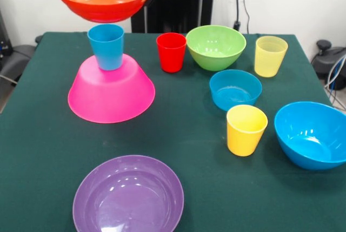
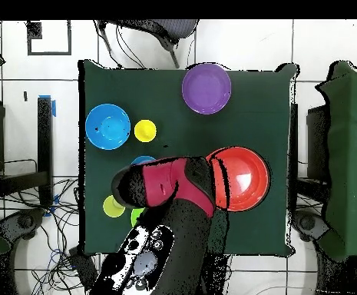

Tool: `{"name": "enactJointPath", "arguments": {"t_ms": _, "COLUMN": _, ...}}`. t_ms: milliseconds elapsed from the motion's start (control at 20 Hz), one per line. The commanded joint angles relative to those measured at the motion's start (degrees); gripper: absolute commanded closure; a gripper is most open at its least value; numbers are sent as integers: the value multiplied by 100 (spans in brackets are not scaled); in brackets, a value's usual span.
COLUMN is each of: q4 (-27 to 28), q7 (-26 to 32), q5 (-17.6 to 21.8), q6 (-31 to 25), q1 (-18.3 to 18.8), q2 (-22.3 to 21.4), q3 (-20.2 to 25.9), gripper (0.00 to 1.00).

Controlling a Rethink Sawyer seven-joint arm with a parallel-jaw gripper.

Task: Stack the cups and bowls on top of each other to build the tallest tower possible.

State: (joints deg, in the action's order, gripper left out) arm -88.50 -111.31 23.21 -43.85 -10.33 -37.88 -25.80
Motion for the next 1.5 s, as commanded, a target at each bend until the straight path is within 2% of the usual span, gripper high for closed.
{"name": "enactJointPath", "arguments": {"t_ms": 50, "q4": -304, "q7": -984, "q5": -68, "q6": 116, "q1": 59, "q2": 313, "q3": 208, "gripper": 100}}
{"name": "enactJointPath", "arguments": {"t_ms": 700, "q4": -279, "q7": -1012, "q5": -98, "q6": 420, "q1": 158, "q2": 416, "q3": 311, "gripper": 100}}
{"name": "enactJointPath", "arguments": {"t_ms": 950, "q4": -314, "q7": -1093, "q5": -90, "q6": 730, "q1": 225, "q2": 555, "q3": 366, "gripper": 100}}
{"name": "enactJointPath", "arguments": {"t_ms": 1150, "q4": -400, "q7": -1222, "q5": -53, "q6": 1215, "q1": 269, "q2": 769, "q3": 353, "gripper": 100}}
{"name": "enactJointPath", "arguments": {"t_ms": 1500, "q4": -338, "q7": -1198, "q5": -228, "q6": 1425, "q1": 266, "q2": 915, "q3": 343, "gripper": 100}}
